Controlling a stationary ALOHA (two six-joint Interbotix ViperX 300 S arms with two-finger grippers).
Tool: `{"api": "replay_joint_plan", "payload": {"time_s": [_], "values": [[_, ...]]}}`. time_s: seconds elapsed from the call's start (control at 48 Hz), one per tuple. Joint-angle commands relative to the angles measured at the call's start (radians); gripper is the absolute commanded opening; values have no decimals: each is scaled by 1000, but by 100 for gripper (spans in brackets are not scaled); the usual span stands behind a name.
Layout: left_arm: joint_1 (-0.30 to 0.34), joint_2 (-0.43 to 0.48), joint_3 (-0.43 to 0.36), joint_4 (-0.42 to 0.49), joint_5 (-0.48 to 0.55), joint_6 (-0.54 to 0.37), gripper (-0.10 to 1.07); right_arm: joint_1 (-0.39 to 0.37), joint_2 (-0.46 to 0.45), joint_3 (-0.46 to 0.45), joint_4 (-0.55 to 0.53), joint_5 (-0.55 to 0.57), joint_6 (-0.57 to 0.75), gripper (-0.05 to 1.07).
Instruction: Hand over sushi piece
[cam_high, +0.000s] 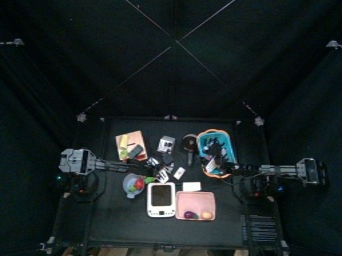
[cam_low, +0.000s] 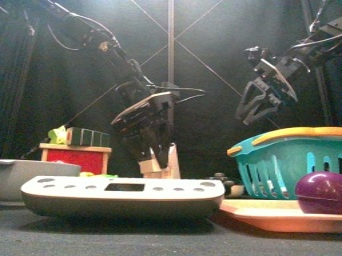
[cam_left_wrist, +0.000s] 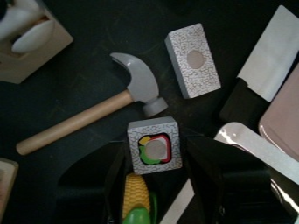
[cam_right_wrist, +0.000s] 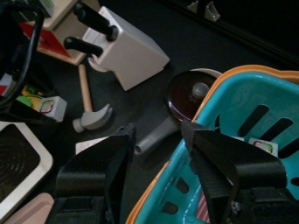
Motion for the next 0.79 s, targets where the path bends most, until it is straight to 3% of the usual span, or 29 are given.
{"api": "replay_joint_plan", "payload": {"time_s": [0.0,0.417,0.771], "values": [[-18,-58,-21,84,-11,-2,65,3,-21,-34,-2,-18,-2,83],[-124,-110,-67,451,-18,-9,65,-8,12,-61,132,-394,-5,82],[-167,-114,-92,565,21,-11,65,-71,84,-97,140,-609,-5,83]]}}
